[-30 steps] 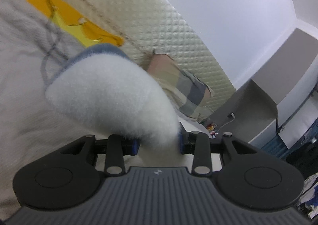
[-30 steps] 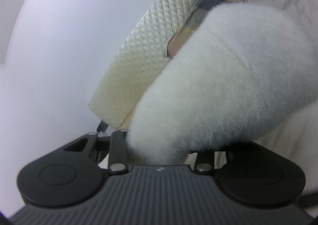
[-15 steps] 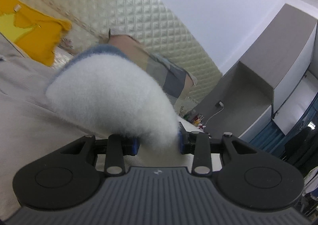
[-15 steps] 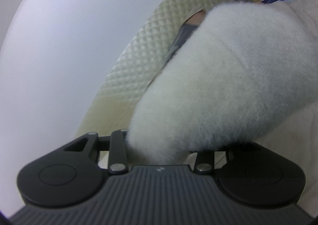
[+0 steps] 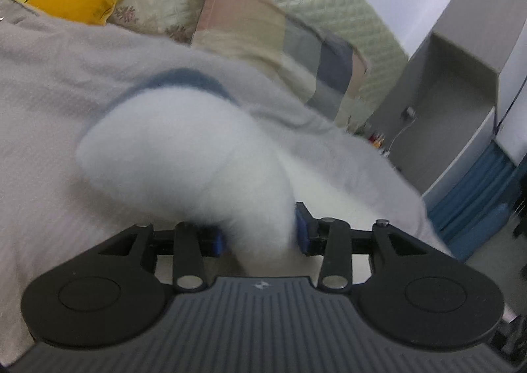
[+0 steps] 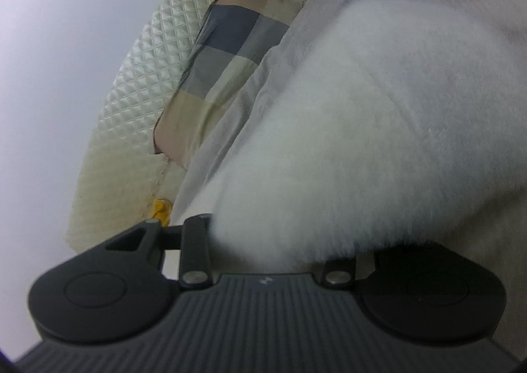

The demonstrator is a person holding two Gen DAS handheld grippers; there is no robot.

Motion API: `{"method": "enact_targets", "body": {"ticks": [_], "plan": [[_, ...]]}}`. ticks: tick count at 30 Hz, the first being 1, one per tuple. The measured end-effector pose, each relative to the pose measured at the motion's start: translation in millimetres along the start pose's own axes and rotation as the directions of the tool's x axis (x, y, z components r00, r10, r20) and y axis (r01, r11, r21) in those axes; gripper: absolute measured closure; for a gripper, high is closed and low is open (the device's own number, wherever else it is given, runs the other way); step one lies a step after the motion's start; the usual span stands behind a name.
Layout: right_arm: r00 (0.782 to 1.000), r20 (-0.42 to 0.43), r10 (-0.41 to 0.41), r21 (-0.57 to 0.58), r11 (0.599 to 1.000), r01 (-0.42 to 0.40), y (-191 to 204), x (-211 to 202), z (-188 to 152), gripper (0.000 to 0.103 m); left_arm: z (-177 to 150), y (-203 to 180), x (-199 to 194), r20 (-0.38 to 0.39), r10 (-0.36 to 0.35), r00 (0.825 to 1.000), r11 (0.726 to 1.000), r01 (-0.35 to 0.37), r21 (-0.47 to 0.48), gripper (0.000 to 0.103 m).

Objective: Fold large clothes

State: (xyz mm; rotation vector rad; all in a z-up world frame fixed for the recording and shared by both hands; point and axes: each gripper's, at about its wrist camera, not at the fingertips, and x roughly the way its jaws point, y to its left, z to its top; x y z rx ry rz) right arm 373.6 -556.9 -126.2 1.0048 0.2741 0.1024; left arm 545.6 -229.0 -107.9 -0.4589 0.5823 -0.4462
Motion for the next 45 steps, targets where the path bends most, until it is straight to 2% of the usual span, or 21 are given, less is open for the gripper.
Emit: {"method": "enact_targets", "body": {"ticks": [3, 5, 8, 11, 14, 17, 21, 24, 29, 32, 34, 36, 38, 40, 42, 45], "plan": [[1.000, -0.023, 0.002, 0.050, 0.999, -0.001, -13.7, -5.0, -17.4, 0.052, -14.2, 13.7, -4.1, -0.007, -0.002, 1.000, 1.000, 0.002, -0.022, 0.052], [0.999, -0.033, -0.009, 0.051, 0.999, 0.011, -7.3, 7.8, -11.7, 0.051, -18.0, 18.3, -9.3, -0.024, -0.008, 1.000, 1.000, 0.007, -0.031, 0.050], [0.997, -0.054, -0.053, 0.057, 0.997, 0.056, 0.1, 3.3, -7.5, 0.048, -17.0, 17.3, -25.3, -0.057, 0.001, 0.998, 0.999, -0.004, -0.043, 0.044], [0.992, -0.067, -0.109, 0.011, 0.994, 0.110, 5.2, -23.3, -12.8, 0.048, -19.4, 10.4, -51.7, -0.057, 0.022, 0.998, 1.000, -0.021, 0.011, 0.038], [0.985, -0.054, -0.162, -0.069, 0.985, 0.159, 18.7, -52.0, -28.5, 0.048, -25.0, -1.4, -81.5, -0.070, 0.080, 0.994, 0.991, -0.072, 0.110, 0.038], [0.982, -0.040, -0.185, -0.147, 0.973, 0.177, 39.8, -77.5, -35.6, 0.047, -21.7, -17.0, -117.4, -0.063, 0.084, 0.995, 0.983, -0.072, 0.169, 0.038], [0.985, 0.004, -0.173, -0.256, 0.952, 0.169, 88.4, -110.5, -33.5, 0.047, -6.4, -55.9, -176.8, -0.028, 0.106, 0.994, 0.964, -0.096, 0.248, 0.038], [0.990, 0.057, -0.133, -0.335, 0.931, 0.144, 135.5, -146.1, -31.2, 0.047, 2.2, -89.7, -231.4, 0.021, 0.082, 0.996, 0.949, -0.085, 0.303, 0.035], [0.985, 0.143, -0.096, -0.496, 0.855, 0.155, 207.4, -205.6, -41.4, 0.047, 6.6, -137.9, -319.1, 0.092, 0.068, 0.993, 0.909, -0.099, 0.404, 0.032], [0.981, 0.178, -0.076, -0.552, 0.818, 0.164, 240.0, -244.7, -53.4, 0.047, 6.4, -158.4, -374.0, 0.115, 0.052, 0.992, 0.907, -0.095, 0.410, 0.024], [0.981, 0.186, -0.046, -0.589, 0.794, 0.149, 258.9, -271.1, -63.7, 0.047, 1.2, -170.1, -411.2, 0.134, 0.033, 0.990, 0.899, -0.088, 0.428, 0.023], [0.978, 0.203, -0.040, -0.618, 0.770, 0.160, 271.1, -299.3, -77.3, 0.047, -7.6, -181.6, -446.0, 0.161, 0.035, 0.986, 0.876, -0.107, 0.470, 0.019], [0.979, 0.202, -0.025, -0.627, 0.765, 0.149, 281.6, -323.0, -89.9, 0.047, -19.4, -188.4, -477.6, 0.169, 0.027, 0.985, 0.864, -0.108, 0.491, 0.017], [0.979, 0.203, -0.022, -0.634, 0.759, 0.149, 287.5, -343.2, -103.5, 0.047, -29.8, -190.6, -504.0, 0.158, 0.014, 0.987, 0.861, -0.092, 0.500, 0.016], [0.977, 0.210, -0.029, -0.643, 0.749, 0.161, 289.9, -359.2, -117.8, 0.047, -40.9, -188.1, -526.8, 0.162, 0.009, 0.987, 0.863, -0.090, 0.497, 0.010], [0.974, 0.221, -0.042, -0.667, 0.723, 0.182, 289.9, -374.5, -139.7, 0.047, -59.9, -181.6, -553.1, 0.166, 0.000, 0.986, 0.864, -0.084, 0.496, 0.008]]}}
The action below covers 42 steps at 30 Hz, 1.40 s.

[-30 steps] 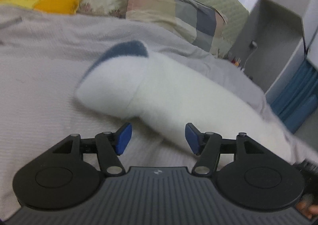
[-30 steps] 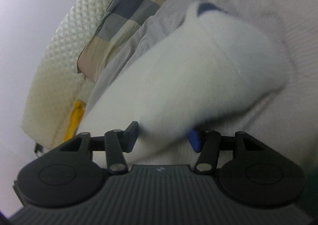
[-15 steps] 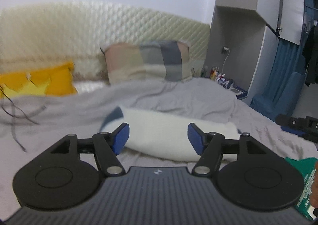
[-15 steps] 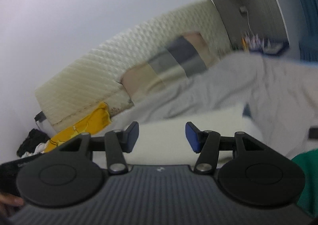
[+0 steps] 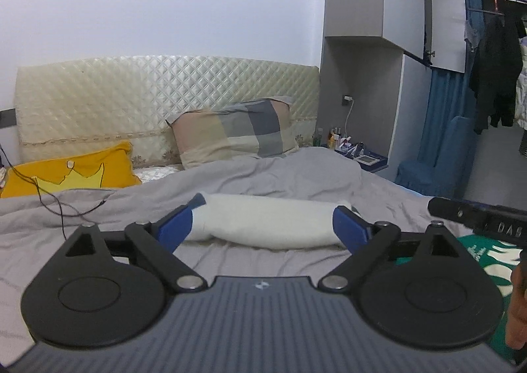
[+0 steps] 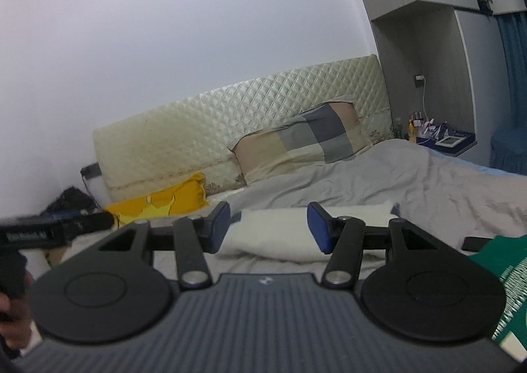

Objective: Fold large clothes

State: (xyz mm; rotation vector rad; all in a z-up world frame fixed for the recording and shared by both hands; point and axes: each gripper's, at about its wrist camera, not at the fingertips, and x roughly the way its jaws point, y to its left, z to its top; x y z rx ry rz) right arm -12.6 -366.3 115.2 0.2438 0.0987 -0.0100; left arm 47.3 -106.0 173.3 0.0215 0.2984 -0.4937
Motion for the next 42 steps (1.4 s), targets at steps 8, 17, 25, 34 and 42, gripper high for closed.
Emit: {"method": "enact_targets", "body": {"ticks": [8, 17, 25, 34, 42], "plan": [[1.000, -0.005, -0.028, -0.061, 0.998, 0.028, 23.5, -37.4, -35.9, 0.047, -46.4, -3.3, -32.1, -0.025, 0.013, 1.000, 1.000, -0.014, -0.021, 0.006], [0.995, -0.061, -0.077, -0.057, 0.996, 0.074, 22.6, -29.5, -77.2, 0.047, -82.8, 1.3, -12.4, -0.074, 0.057, 0.996, 0.998, -0.059, -0.020, 0.005], [0.988, -0.096, -0.118, -0.074, 0.991, 0.112, 19.3, -16.0, -106.3, 0.047, -97.9, 6.9, 7.7, -0.105, 0.061, 0.993, 0.998, -0.063, -0.012, 0.005], [0.985, -0.093, -0.146, -0.102, 0.985, 0.136, 17.7, -6.3, -116.5, 0.047, -113.1, 11.3, 21.4, -0.132, 0.058, 0.990, 0.998, -0.058, 0.002, 0.005], [0.985, -0.099, -0.145, -0.088, 0.987, 0.136, 13.2, -7.5, -117.6, 0.046, -117.5, 15.0, 28.1, -0.147, 0.045, 0.988, 0.999, -0.048, -0.020, 0.003]]}}
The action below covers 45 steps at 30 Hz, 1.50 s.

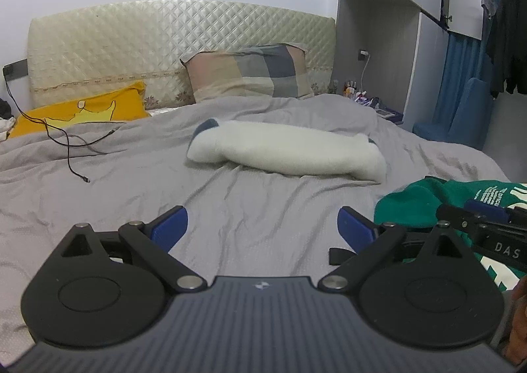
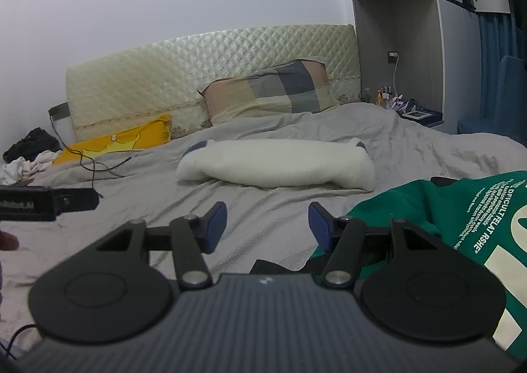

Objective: Fold large clothes

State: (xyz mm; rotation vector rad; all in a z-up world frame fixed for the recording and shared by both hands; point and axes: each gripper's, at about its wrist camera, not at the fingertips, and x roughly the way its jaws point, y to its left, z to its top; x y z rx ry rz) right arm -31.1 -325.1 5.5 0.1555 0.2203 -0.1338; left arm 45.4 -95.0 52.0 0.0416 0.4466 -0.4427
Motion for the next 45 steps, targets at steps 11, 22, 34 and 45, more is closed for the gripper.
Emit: {"method": "enact_targets", "body": {"ticks": [11, 22, 34, 45], "plan": [[1.000, -0.012, -0.021, -0.001, 1.000, 0.021, 0.4, 4.8, -0.2, 0.006, -1.6, -1.6, -2.4, 0.009, 0.011, 1.000, 1.000, -0.011, -0.008, 0.002], [0.999, -0.005, -0.036, -0.004, 0.999, 0.036, 1.7, 3.6, -2.0, 0.000, -3.8, -5.0, -3.6, 0.008, 0.004, 1.000, 1.000, -0.004, 0.011, 0.002], [0.999, -0.006, -0.047, 0.022, 0.999, 0.047, 0.3, 5.0, -3.4, 0.000, -4.1, -0.1, 0.6, -0.007, 0.011, 1.000, 1.000, -0.011, -0.007, 0.001], [0.999, -0.008, -0.047, 0.027, 0.999, 0.047, -0.3, 5.9, -3.8, 0.000, -6.4, -4.1, -0.1, -0.009, 0.004, 1.000, 1.000, -0.004, 0.002, 0.001]]}}
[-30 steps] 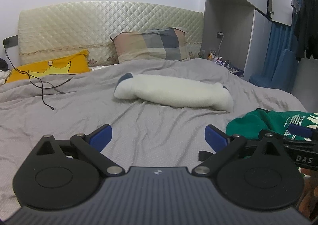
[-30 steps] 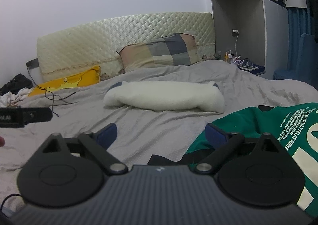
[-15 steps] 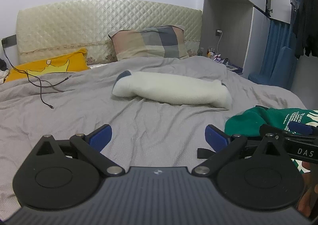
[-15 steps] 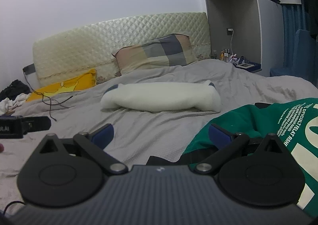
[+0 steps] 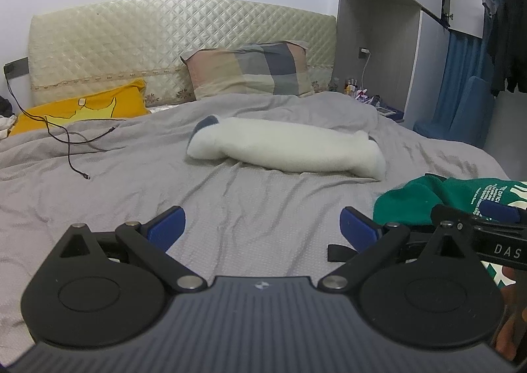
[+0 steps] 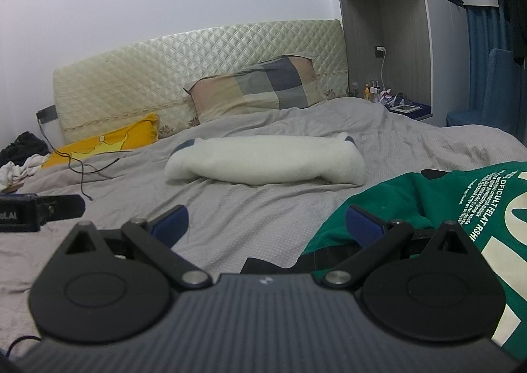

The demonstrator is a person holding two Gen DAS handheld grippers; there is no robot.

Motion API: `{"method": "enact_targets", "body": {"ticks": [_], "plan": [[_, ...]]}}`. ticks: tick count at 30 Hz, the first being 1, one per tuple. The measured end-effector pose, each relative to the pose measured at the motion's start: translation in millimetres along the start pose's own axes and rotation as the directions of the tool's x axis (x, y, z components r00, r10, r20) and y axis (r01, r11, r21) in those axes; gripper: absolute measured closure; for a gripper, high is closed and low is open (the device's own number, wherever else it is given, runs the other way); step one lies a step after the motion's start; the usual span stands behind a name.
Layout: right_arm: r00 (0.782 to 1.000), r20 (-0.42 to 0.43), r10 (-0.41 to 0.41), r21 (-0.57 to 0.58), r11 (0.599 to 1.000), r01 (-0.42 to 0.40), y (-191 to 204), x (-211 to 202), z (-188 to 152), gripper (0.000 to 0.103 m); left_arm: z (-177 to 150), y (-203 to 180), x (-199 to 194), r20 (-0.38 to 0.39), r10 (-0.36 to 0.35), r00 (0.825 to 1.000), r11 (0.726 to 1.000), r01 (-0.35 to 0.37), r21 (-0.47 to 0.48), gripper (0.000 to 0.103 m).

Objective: Fold large clothes

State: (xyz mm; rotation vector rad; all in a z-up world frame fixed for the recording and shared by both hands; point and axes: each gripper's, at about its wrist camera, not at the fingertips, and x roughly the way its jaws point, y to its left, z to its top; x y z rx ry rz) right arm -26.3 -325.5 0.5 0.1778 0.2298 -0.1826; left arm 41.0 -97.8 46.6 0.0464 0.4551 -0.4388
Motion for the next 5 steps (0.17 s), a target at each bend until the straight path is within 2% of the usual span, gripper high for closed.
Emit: {"method": "enact_targets", "body": {"ticks": [5], "plan": [[1.000, 0.001, 0.000, -0.001, 1.000, 0.000, 0.1, -0.2, 0.0, 0.000, 0.0, 1.1, -1.3, 0.001, -0.008, 1.000, 1.000, 0.008, -0.002, 0.001]]}}
